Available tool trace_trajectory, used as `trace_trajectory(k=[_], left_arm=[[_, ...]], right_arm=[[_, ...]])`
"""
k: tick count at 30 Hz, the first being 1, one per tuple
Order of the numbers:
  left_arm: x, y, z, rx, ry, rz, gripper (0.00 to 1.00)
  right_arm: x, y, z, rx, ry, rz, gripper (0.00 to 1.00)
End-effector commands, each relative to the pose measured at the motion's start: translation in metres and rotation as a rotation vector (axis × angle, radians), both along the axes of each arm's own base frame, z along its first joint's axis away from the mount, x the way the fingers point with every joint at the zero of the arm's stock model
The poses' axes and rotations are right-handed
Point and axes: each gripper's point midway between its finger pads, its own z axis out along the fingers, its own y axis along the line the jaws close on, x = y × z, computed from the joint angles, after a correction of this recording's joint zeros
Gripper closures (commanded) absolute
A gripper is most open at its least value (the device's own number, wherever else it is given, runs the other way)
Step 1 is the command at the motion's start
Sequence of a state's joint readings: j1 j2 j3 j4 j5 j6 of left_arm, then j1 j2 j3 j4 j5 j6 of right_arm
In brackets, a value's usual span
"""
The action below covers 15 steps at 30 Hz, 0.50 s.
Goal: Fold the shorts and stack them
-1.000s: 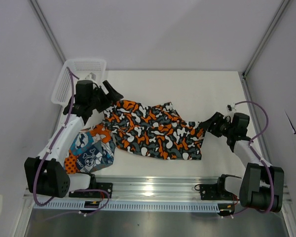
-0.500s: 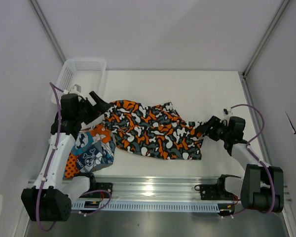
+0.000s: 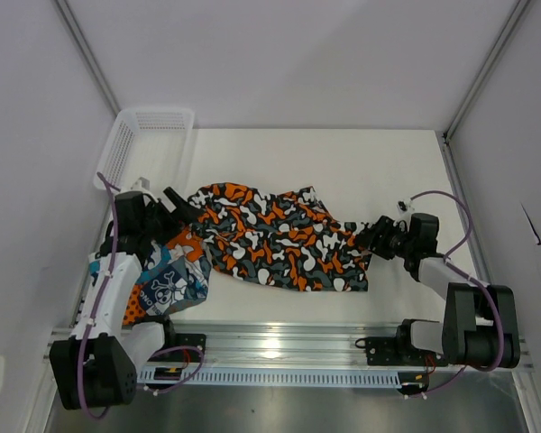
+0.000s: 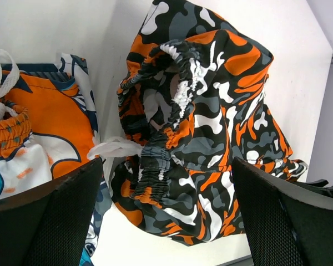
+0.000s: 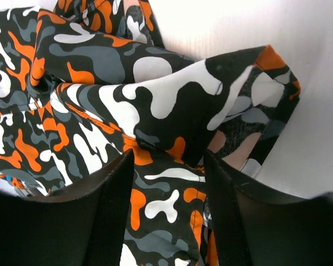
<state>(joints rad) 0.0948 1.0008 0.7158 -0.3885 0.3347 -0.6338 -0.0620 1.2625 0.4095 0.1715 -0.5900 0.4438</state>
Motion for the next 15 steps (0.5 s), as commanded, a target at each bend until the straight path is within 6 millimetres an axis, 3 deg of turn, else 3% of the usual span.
trace_trajectory(k=[1, 3, 6, 9, 11, 15], left_arm=[[0.003, -0.003, 0.011, -0.048, -0.089, -0.009, 0.02], [0.005, -0.003, 0.017, -0.058, -0.131, -0.005, 0.04], [0.003, -0.002, 0.01, -0.062, -0.142, 0.007, 0.07], [0.004, 0.001, 0.004, -0.057, -0.154, 0.024, 0.11], [0.009, 0.002, 0.006, -0.06, -0.189, 0.028, 0.14], [0.015, -0.003, 0.005, -0.077, -0.228, 0.001, 0.3]], right_arm=[[0.014, 0.004, 0.015, -0.004, -0.083, 0.029, 0.5], [0.014, 0.004, 0.016, -0.004, -0.083, 0.027, 0.58], [0.015, 0.003, 0.02, -0.006, -0.101, 0.021, 0.71], [0.014, 0.001, 0.024, -0.01, -0.119, 0.01, 1.0], [0.013, -0.003, 0.026, -0.018, -0.13, -0.008, 1.0], [0.013, -0.005, 0.028, -0.011, -0.14, -0.019, 1.0]])
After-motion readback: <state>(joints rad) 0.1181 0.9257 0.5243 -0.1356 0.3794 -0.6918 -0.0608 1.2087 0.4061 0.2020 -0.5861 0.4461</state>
